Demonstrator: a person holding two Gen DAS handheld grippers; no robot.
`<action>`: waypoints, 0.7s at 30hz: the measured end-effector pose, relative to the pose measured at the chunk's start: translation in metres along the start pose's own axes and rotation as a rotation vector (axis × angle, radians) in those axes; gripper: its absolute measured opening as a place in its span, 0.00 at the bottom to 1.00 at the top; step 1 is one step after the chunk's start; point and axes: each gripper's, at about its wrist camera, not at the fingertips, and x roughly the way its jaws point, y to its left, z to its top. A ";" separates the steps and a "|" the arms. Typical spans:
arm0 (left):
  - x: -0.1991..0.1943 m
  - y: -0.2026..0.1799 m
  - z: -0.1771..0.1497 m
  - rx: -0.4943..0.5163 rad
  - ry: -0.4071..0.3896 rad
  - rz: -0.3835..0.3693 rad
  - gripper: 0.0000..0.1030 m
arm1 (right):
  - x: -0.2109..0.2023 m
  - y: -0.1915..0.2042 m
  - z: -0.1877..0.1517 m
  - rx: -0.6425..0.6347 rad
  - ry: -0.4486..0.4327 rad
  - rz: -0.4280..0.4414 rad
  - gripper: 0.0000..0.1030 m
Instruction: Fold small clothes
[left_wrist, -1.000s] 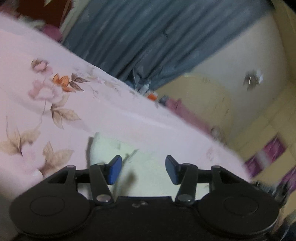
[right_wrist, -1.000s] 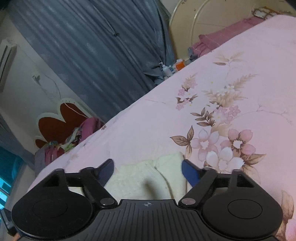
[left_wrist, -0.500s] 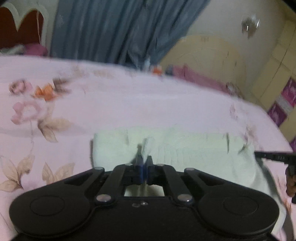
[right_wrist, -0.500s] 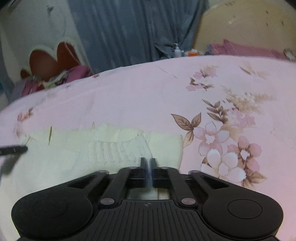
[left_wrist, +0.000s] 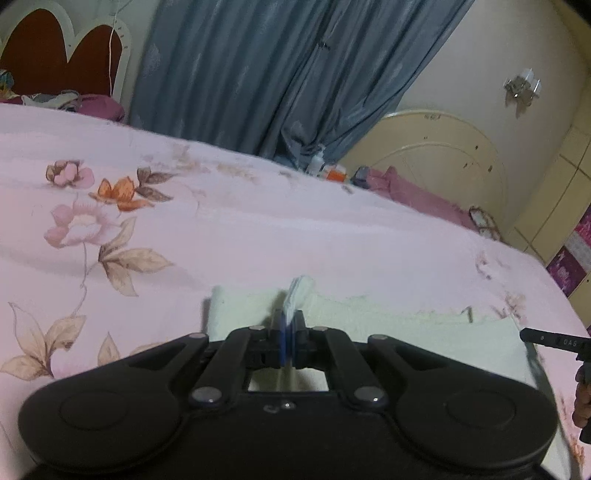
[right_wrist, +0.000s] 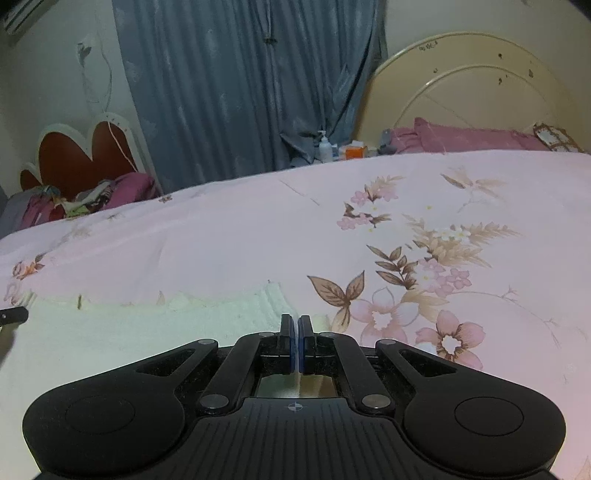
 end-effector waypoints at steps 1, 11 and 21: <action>0.004 0.000 -0.001 0.006 0.011 0.006 0.03 | 0.005 -0.001 -0.001 -0.002 0.018 -0.004 0.01; -0.029 -0.056 0.000 0.179 -0.029 0.037 0.37 | -0.015 0.028 0.009 -0.033 -0.008 -0.052 0.53; 0.005 -0.093 -0.030 0.365 0.078 0.018 0.67 | 0.014 0.100 -0.020 -0.275 0.089 0.129 0.42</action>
